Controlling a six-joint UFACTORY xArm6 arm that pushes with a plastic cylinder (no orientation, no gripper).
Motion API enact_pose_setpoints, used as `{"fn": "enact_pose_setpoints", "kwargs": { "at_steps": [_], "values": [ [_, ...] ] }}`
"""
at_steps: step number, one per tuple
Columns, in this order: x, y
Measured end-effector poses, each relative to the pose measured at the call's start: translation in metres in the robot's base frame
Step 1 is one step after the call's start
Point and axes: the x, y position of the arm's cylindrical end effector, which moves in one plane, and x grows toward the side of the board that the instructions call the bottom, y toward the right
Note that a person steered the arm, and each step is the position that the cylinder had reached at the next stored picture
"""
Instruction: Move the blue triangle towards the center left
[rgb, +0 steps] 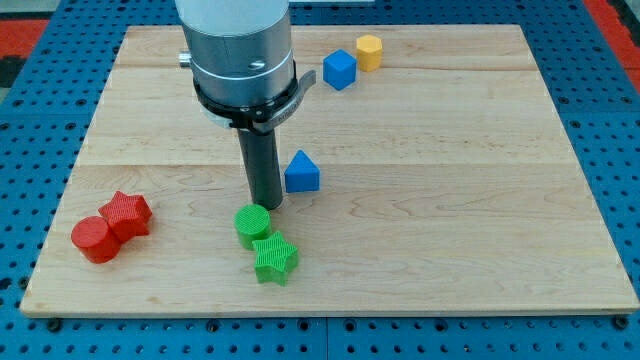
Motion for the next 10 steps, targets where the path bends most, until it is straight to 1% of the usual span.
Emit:
{"fn": "enact_pose_setpoints", "kwargs": {
  "at_steps": [1,2,4,5,6,7,8,9,10],
  "values": [
    [-0.018,-0.001],
    [-0.047,-0.001],
    [-0.064,0.017],
    [-0.048,0.13],
    [0.004,0.118],
    [-0.034,0.102],
    [-0.04,0.052],
    [-0.043,0.084],
    [-0.03,0.113]
  ]
}}
